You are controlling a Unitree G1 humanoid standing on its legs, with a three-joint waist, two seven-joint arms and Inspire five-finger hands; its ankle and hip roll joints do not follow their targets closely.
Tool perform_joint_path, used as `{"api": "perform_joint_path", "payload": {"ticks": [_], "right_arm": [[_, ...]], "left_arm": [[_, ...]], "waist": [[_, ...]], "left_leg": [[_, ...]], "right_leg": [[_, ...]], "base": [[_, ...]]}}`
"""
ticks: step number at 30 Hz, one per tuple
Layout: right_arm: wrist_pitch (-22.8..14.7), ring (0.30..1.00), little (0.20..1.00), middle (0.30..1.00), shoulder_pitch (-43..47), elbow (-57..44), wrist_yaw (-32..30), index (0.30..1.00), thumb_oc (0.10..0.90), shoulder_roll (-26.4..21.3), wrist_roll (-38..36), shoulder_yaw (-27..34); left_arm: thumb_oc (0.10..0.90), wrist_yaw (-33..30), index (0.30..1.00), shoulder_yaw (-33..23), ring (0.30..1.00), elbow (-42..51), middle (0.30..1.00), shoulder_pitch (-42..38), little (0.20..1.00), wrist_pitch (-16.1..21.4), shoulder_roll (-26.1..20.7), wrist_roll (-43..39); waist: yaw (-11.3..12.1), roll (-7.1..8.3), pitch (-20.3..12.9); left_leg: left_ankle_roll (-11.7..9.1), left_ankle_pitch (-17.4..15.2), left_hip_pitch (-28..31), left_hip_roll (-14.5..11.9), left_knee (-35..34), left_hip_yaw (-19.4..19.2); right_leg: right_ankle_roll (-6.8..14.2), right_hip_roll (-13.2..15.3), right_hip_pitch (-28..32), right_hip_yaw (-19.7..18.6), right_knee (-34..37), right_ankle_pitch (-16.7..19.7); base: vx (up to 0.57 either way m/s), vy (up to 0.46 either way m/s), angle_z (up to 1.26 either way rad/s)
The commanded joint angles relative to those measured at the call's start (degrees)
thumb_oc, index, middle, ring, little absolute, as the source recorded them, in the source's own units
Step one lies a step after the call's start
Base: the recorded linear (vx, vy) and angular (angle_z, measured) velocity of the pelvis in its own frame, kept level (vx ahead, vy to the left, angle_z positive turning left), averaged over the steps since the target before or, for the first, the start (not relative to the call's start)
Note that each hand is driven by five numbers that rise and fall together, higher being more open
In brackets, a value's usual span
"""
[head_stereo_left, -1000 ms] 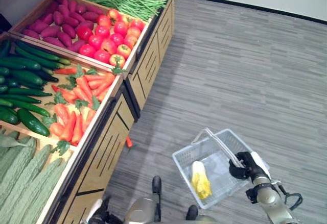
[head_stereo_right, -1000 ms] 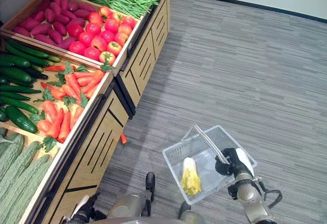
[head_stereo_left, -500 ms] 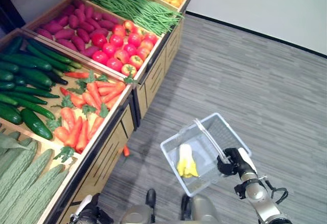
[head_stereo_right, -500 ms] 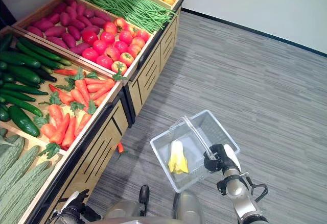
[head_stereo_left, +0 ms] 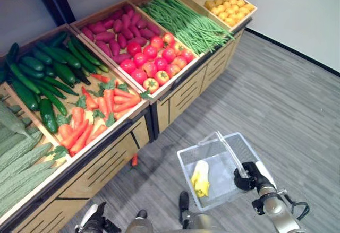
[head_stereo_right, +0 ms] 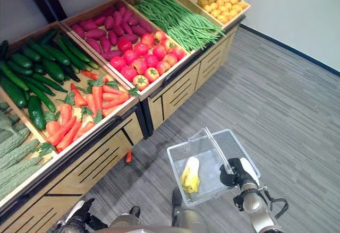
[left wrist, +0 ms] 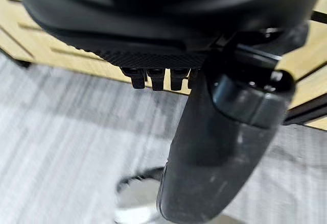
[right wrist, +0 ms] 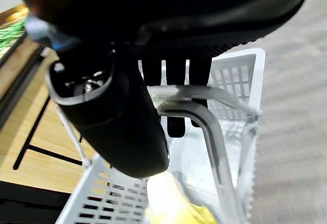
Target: Get the vegetables into the basket
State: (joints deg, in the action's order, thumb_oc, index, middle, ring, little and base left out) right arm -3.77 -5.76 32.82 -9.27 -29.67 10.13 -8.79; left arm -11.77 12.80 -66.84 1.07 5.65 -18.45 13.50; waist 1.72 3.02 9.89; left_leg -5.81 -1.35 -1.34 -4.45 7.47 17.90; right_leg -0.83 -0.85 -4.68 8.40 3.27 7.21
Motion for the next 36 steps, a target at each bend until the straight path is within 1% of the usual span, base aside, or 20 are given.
{"api": "perform_joint_path", "payload": {"ticks": [1,3,4,5,6,7,11,13,18,21,22,23,24,25,26,29,31,32,33,36], "right_arm": [[-5.58,0.3,0.3,0.3,2.18,-6.8,-4.33,0.3,0.4,-4.99,-2.77,6.67],[-5.2,0.3,0.3,0.3,1.25,-7.42,-5.13,0.3,0.4,-4.74,-2.86,7.9],[-5.19,0.3,0.3,0.3,1.23,-7.44,-5.13,0.3,0.4,-4.73,-2.85,7.92],[-4.99,0.3,0.3,0.3,0.5,-7.82,-5.42,0.3,0.4,-4.48,-2.87,8.6],[-4.73,0.3,0.3,0.3,0.23,-7.57,-5.62,0.3,0.4,-4.16,-2.69,8.92],[-4.37,0.3,0.3,0.3,0.04,-6.63,-5.86,0.3,0.4,-3.58,-2.38,9.17],[-3.71,0.3,0.3,0.3,0.78,-2.72,-6.09,0.3,0.4,-2.78,-2.15,8.91],[-3.51,0.3,0.3,0.3,1.15,-1.9,-6.21,0.3,0.4,-2.59,-2.12,8.78],[-2.33,0.3,0.3,0.3,3.73,6.19,-7.53,0.3,0.4,-1.67,-1.76,8.23],[-1.74,0.3,0.3,0.3,5.34,11.26,-8.29,0.3,0.4,-0.73,-2.36,8.0],[-1.77,0.3,0.3,0.3,5.43,11.35,-8.3,0.3,0.4,-0.72,-2.37,7.97],[-1.7,0.3,0.3,0.3,7.38,18.2,-9.04,0.3,0.4,0.41,-4.18,7.66],[-1.7,0.3,0.3,0.3,7.39,18.21,-9.04,0.3,0.4,0.41,-4.19,7.65],[-1.43,0.3,0.3,0.3,8.28,21.85,-9.14,0.3,0.4,0.89,-5.19,7.14],[-1.41,0.3,0.3,0.3,8.59,24.11,-9.19,0.3,0.4,1.09,-5.98,7.17],[-0.93,0.3,0.3,0.3,10.12,30.25,-9.51,0.3,0.4,0.79,-7.09,7.48],[-0.75,0.3,0.3,0.3,10.37,31.31,-9.52,0.3,0.4,0.9,-7.52,7.7],[-0.54,0.3,0.3,0.3,10.43,33.4,-9.45,0.3,0.4,1.31,-8.11,7.77],[-0.57,0.3,0.3,0.3,10.09,34.77,-9.2,0.3,0.4,1.68,-8.66,8.04],[-0.31,0.3,0.3,0.3,9.56,36.28,-8.84,0.3,0.4,2.11,-8.75,8.18]], "left_arm": [[0.9,-1.69,1.0,-0.72,1.0,0.43,1.0,-2.34,1.0,-0.04,-3.86,0.44],[0.9,-1.34,1.0,-0.19,1.0,0.84,1.0,-3.42,1.0,-0.65,-3.35,1.67],[0.9,-1.34,1.0,-0.18,1.0,0.86,1.0,-3.42,1.0,-0.66,-3.35,1.67],[0.9,-1.26,1.0,-0.27,1.0,0.93,1.0,-3.71,1.0,-0.92,-3.12,2.0],[0.9,-1.26,1.0,-0.25,1.0,1.08,1.0,-3.75,1.0,-0.96,-2.83,1.98],[0.9,-1.28,1.0,-0.38,1.0,0.91,1.0,-3.07,1.0,-1.03,-2.28,2.1],[0.9,-0.99,1.0,-1.02,1.0,-0.09,1.0,-0.94,1.0,-1.22,-1.43,2.37],[0.9,-0.92,1.0,-1.09,1.0,-0.33,1.0,-0.48,1.0,-1.32,-1.31,2.39],[0.9,-1.54,1.0,-1.96,1.0,-0.04,1.0,0.81,1.0,-1.4,-0.35,0.18],[0.9,-1.74,1.0,-1.91,1.0,0.78,1.0,0.52,1.0,-1.23,-0.67,-1.04],[0.9,-1.73,1.0,-1.93,1.0,0.8,1.0,0.5,1.0,-1.25,-0.7,-1.05],[0.9,-1.9,1.0,-1.3,1.0,0.51,1.0,-0.68,1.0,-1.23,-2.06,-1.35],[0.9,-1.9,1.0,-1.3,1.0,0.51,1.0,-0.68,1.0,-1.23,-2.06,-1.35],[0.9,-2.17,1.0,-1.18,1.0,-0.23,1.0,-1.93,1.0,-1.28,-2.77,-2.21],[0.9,-2.3,1.0,-1.44,1.0,-0.2,1.0,-2.46,1.0,-1.19,-3.08,-3.03],[0.9,-2.63,1.0,-2.05,1.0,-1.49,1.0,-3.97,1.0,-0.78,-3.84,-4.34],[0.9,-2.74,1.0,-2.12,1.0,-2.0,1.0,-4.26,1.0,-0.93,-3.91,-4.58],[0.9,-2.99,1.0,-2.68,1.0,-3.52,1.0,-4.99,1.0,-0.85,-4.11,-5.31],[0.9,-2.92,1.0,-2.9,1.0,-3.9,1.0,-5.23,1.0,-0.85,-4.16,-5.55],[0.9,-3.01,1.0,-3.75,1.0,-4.62,1.0,-5.03,1.0,-0.83,-4.06,-6.22]], "waist": [[-0.55,0.0,-0.58],[-2.54,-0.01,-0.45],[-2.4,0.0,-0.41],[-3.16,-0.23,-0.43],[-3.24,-0.47,-0.7],[-2.83,-1.03,-1.24],[-2.11,-1.26,-2.28],[-1.9,-1.03,-2.3],[-0.12,0.12,-2.44],[0.34,0.51,-1.93],[0.38,0.56,-1.92],[-0.02,0.53,-0.83],[-0.01,0.54,-0.85],[-0.56,0.56,-0.65],[-0.62,0.57,-0.66],[-0.72,0.35,-0.79],[-0.91,0.41,-0.78],[-1.53,0.91,-0.9],[-1.65,1.09,-1.2],[-1.36,1.44,-1.87]], "left_leg": [[0.92,4.89,-2.36,-1.95,-5.84,-9.23],[0.93,5.08,-3.07,-3.25,-4.18,-23.41],[0.93,5.03,-2.99,-3.27,-4.16,-23.55],[0.84,5.2,-2.74,-3.87,-4.1,-28.62],[0.74,5.68,-2.78,-3.66,-4.65,-29.49],[0.89,5.82,-2.29,-2.7,-6.43,-29.53],[1.98,5.27,-1.17,-1.16,-8.76,-28.81],[2.3,5.11,-0.97,-0.86,-8.87,-28.62],[4.24,3.78,-0.63,1.14,-10.04,-27.9],[5.43,3.63,0.06,2.03,-11.55,-27.25],[5.47,3.63,0.02,2.08,-11.54,-27.31],[6.26,3.86,0.65,2.72,-12.47,-25.71],[6.26,3.86,0.63,2.73,-12.47,-25.73],[6.13,3.72,1.11,2.76,-12.47,-24.04],[6.0,3.6,1.35,2.83,-12.47,-23.41],[5.03,3.29,1.65,2.11,-12.47,-21.89],[4.73,3.09,1.95,1.9,-12.47,-21.29],[4.26,2.57,2.69,1.84,-12.47,-19.97],[4.08,2.3,2.93,1.79,-12.47,-19.51],[3.47,2.3,3.04,1.19,-12.47,-19.2]], "right_leg": [[6.19,5.67,-0.04,-0.84,-7.36,-6.43],[6.47,6.92,1.5,2.22,-5.46,-5.67],[6.48,6.9,1.56,2.09,-5.38,-5.61],[6.67,7.28,2.42,3.66,-4.64,-5.42],[6.72,7.32,2.52,4.19,-4.06,-5.08],[7.01,7.33,3.42,5.31,-2.84,-4.83],[7.52,7.92,4.16,5.62,-3.02,-4.99],[7.61,8.22,4.26,5.46,-3.27,-5.11],[9.26,10.57,4.1,5.3,-4.23,-4.4],[10.3,11.64,2.16,4.78,-10.15,-4.28],[10.34,11.73,1.95,4.68,-10.46,-4.42],[11.87,11.95,-2.09,1.48,-19.69,-1.11],[11.87,11.96,-2.14,1.46,-19.73,-1.12],[11.47,10.14,-3.7,-2.09,-19.53,-0.9],[11.12,9.7,-3.99,-2.91,-17.86,-1.35],[11.04,11.62,-3.95,-3.51,-11.37,-0.56],[11.19,12.26,-4.22,-4.46,-9.79,0.16],[11.7,12.24,-4.64,-7.78,-8.1,1.46],[11.78,11.96,-3.86,-8.75,-7.1,0.57],[11.67,12.03,-2.35,-7.86,-4.81,0.22]], "base": [[0.02,-0.117,0.96],[0.0,-0.081,1.31],[-0.02,-0.024,1.07],[-0.01,0.006,0.75],[0.02,0.039,0.69],[0.03,0.053,0.56],[0.08,0.111,0.13],[0.07,0.136,0.09],[0.06,0.181,0.05],[0.04,0.158,0.09],[0.01,0.211,0.31],[0.01,0.147,0.32],[0.07,0.169,0.33],[0.09,0.028,0.25],[0.13,0.003,0.49],[0.09,-0.088,0.5],[0.1,-0.099,0.26],[0.13,-0.122,0.26],[0.13,-0.122,0.22],[0.07,-0.152,0.48]]}}
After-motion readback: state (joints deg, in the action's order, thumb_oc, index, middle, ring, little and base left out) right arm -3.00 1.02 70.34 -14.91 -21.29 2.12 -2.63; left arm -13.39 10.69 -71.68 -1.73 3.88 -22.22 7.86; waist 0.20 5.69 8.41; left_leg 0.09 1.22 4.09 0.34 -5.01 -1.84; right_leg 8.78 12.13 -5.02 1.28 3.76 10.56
